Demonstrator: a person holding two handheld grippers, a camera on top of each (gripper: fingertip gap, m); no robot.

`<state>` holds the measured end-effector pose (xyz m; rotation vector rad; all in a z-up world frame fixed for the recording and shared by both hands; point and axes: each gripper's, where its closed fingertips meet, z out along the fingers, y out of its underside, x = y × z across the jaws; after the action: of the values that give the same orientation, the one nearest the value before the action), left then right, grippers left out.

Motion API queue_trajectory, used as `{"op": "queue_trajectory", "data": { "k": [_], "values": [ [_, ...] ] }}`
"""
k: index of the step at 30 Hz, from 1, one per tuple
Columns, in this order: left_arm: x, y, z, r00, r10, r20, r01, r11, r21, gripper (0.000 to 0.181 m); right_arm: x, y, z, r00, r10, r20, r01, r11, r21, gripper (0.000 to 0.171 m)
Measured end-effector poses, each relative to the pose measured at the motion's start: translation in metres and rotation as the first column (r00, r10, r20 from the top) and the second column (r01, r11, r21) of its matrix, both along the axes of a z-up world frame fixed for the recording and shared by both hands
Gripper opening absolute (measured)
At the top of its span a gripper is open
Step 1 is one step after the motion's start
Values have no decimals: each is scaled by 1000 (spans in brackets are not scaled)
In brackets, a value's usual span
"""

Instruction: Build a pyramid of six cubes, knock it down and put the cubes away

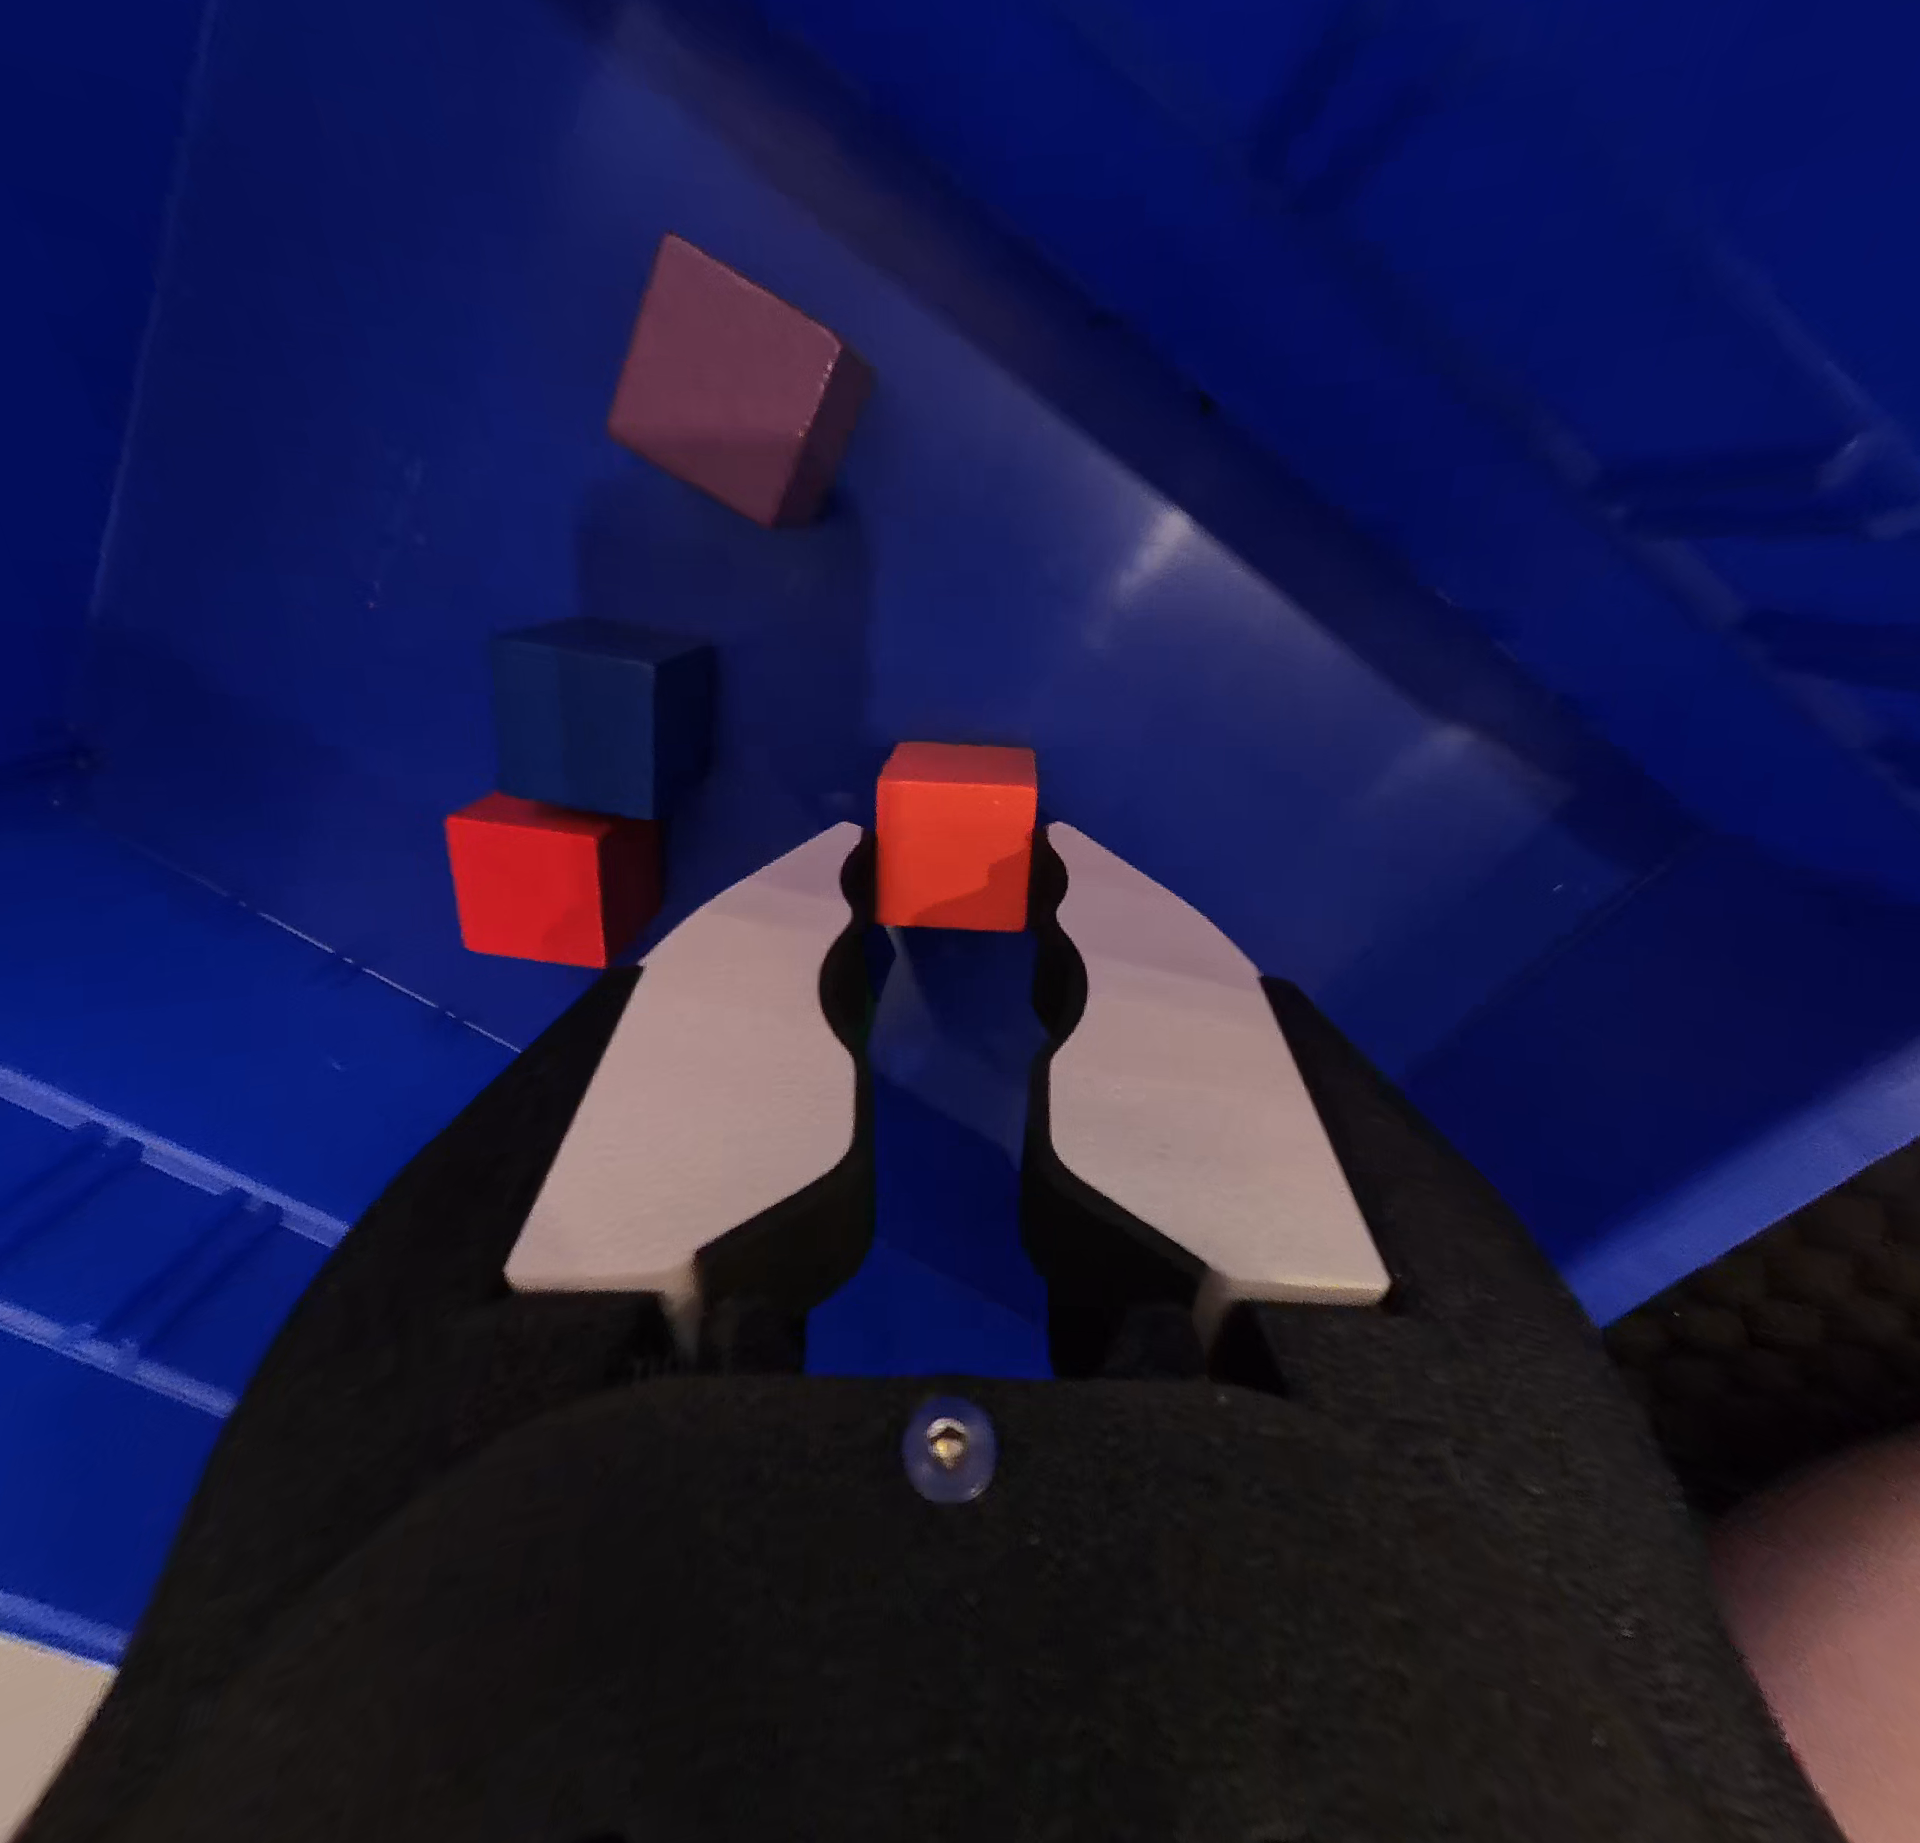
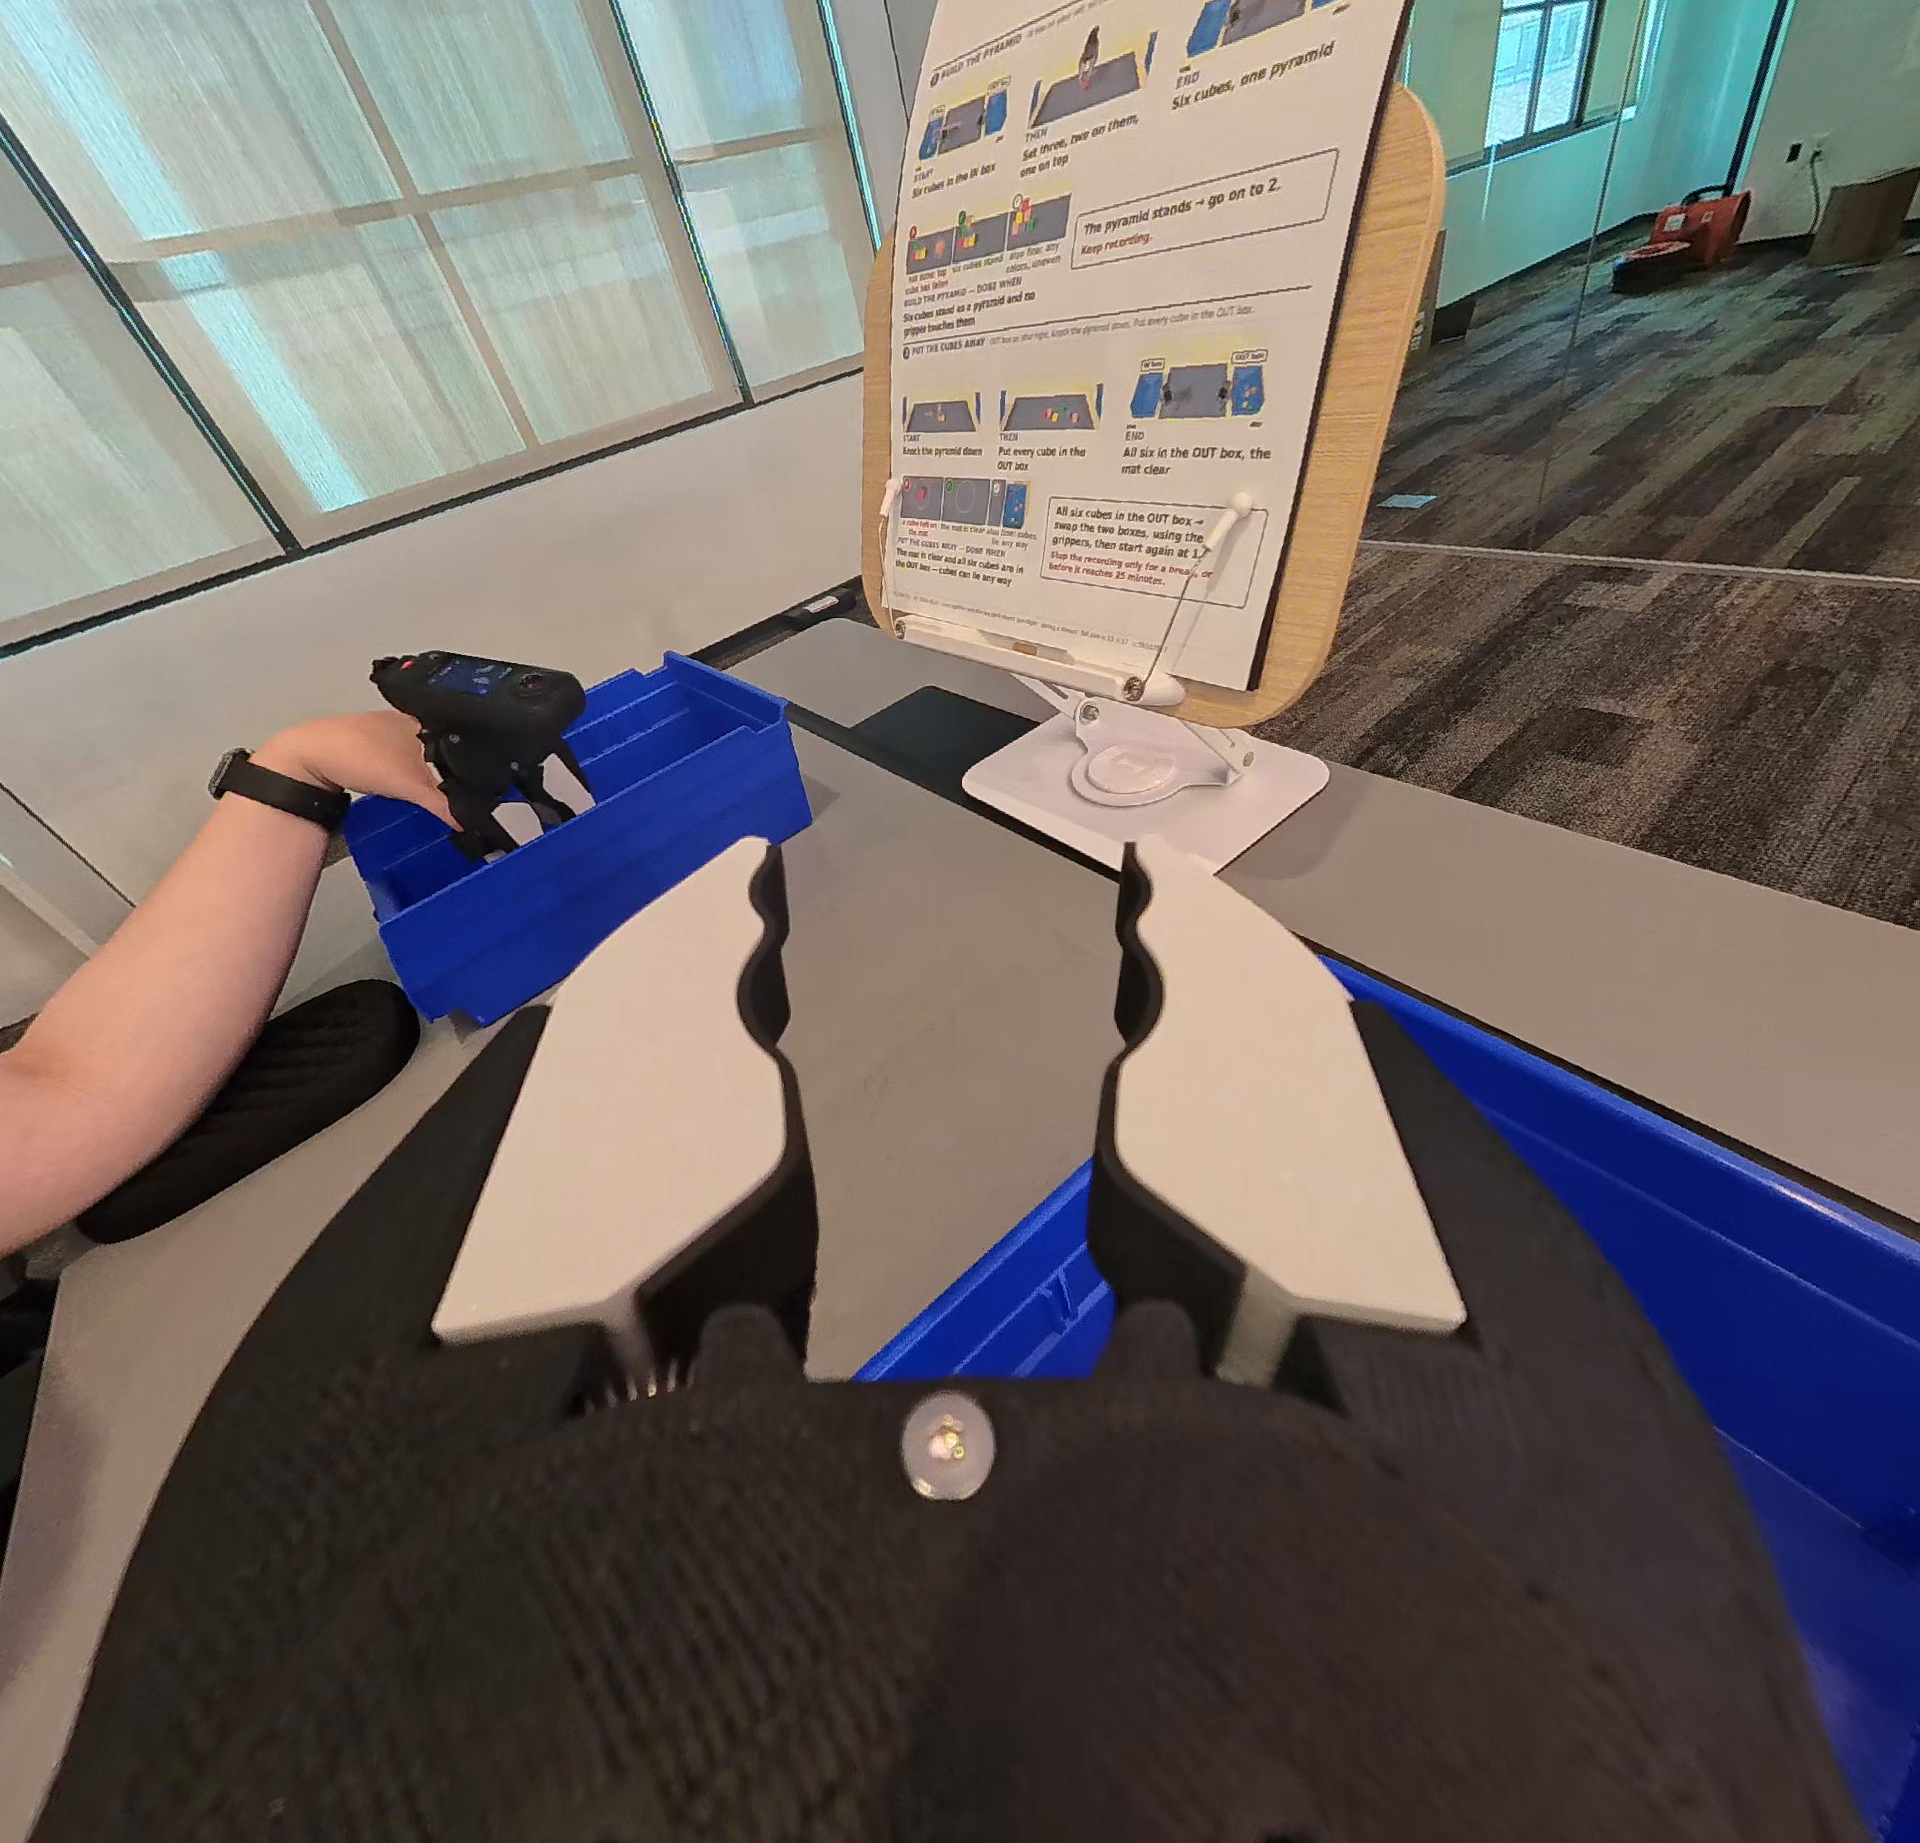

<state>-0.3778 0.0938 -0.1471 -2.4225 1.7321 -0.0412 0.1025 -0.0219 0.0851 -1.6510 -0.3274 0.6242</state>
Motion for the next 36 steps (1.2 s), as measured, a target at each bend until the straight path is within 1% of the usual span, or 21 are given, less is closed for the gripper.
{"op": "queue_trajectory", "data": {
  "k": [7,14,18,20,22,24,26,28,30,31,34,36],
  "values": [
    [1,0,0,994,104,33,-101,992,-81,28,0,1,-2,1000,0,2,0,1000,-5,62],
    [1,0,0,999,54,9,-53,998,-46,28,0,2,-5,1000,3,5,-3,1000,-17,62],
    [8,1,11,998,41,57,-40,999,-21,28,0,3,-7,1000,4,10,-4,1000,-26,62],
    [10,2,24,996,32,79,-34,999,25,28,0,3,-7,1000,4,7,-3,1000,-25,63],
    [11,5,47,994,27,103,-39,992,118,28,1,3,-7,1000,1,7,-1,1000,-25,62],
    [16,8,80,988,16,156,-54,969,241,28,2,2,-7,1000,-1,6,1,1000,-24,62],
    [23,8,121,976,-6,216,-79,921,382,28,4,2,-6,1000,-3,1,3,1000,-23,62],
    [43,-10,156,952,-91,294,-56,889,454,28,5,1,-5,1000,-6,-1,6,1000,-20,62],
    [81,-39,176,907,-238,349,43,873,486,28,6,1,-5,1000,-9,-4,9,1000,-17,62],
    [104,-53,178,880,-317,353,111,861,496,28,7,1,-4,1000,-9,-7,9,1000,-16,62],
    [181,-91,164,788,-517,333,312,803,508,28,5,0,-4,1000,-4,-10,3,1000,-17,62],
    [233,-119,136,724,-586,366,418,793,443,28,2,0,-4,1000,1,-2,-1,1000,-19,63]
  ]
}}
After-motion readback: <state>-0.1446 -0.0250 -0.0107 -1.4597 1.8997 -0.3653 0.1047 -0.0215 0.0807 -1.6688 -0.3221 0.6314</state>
